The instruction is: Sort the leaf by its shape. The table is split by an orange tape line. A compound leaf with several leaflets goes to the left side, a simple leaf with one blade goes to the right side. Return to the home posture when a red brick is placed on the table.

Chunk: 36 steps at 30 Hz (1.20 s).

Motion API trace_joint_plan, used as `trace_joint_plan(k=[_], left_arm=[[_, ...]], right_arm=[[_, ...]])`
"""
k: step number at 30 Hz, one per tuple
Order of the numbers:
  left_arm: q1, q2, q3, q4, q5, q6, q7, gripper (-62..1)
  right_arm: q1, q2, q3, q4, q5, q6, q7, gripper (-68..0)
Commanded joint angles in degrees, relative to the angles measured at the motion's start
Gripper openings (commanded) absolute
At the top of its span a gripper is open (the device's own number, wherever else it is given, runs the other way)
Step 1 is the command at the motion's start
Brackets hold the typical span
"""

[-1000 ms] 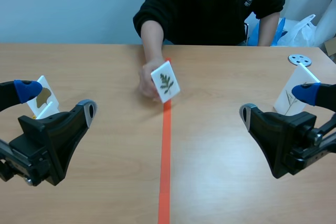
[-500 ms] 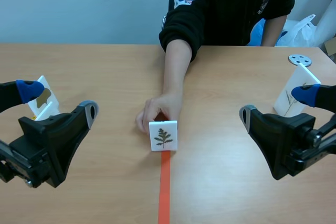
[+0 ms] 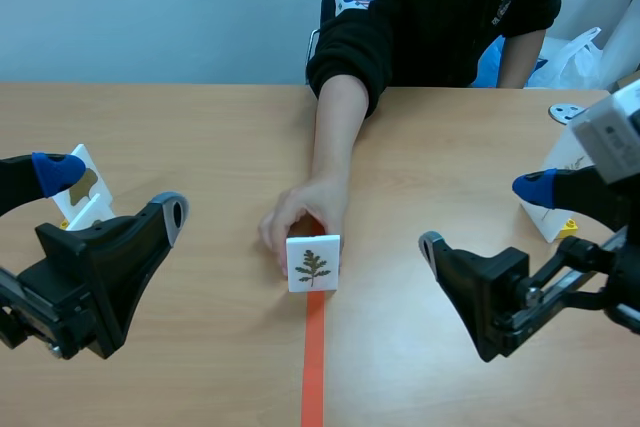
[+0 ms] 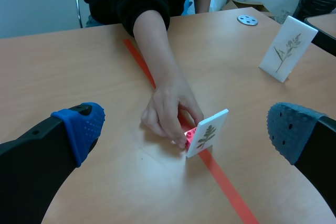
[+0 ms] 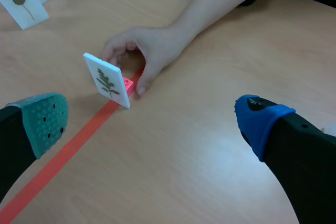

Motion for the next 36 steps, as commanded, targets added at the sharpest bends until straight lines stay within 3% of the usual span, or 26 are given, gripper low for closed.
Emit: trace_joint_plan(k=[1,17,28,33,36], left_arm=[[-0.2,0.1,0.4,0.3,-0.2,0.0,-0.8,1.4],[-0.2,0.2,0.4,0.3,-0.2,0.0,-0.8,1.4],[-0.2,0.2,0.4,0.2,-0.2,0.0,-0.8,1.4],[-0.2,0.2,0.4,0.2,-0.2,0.0,-0.8,1.4],[-0.2,0.2,0.4,0.2,-0.2,0.1,-0.8,1.4]], right_arm=[[2.2,0.6,-1.1,-1.8,-0.5,0.0,1.5,0.4],[22.7,-1.0,-19.8,-24.6,-12.7,-0.2,8.7,0.4],[36.1,-8.5,-30.1,-42.3,-19.6,-1.1,13.1,0.4],[39.2,-11.6,-34.1,-47.3,-22.1,-3.5,14.1,0.4],[39.4,-12.6,-35.7,-49.1,-22.9,-5.1,14.1,-9.4]])
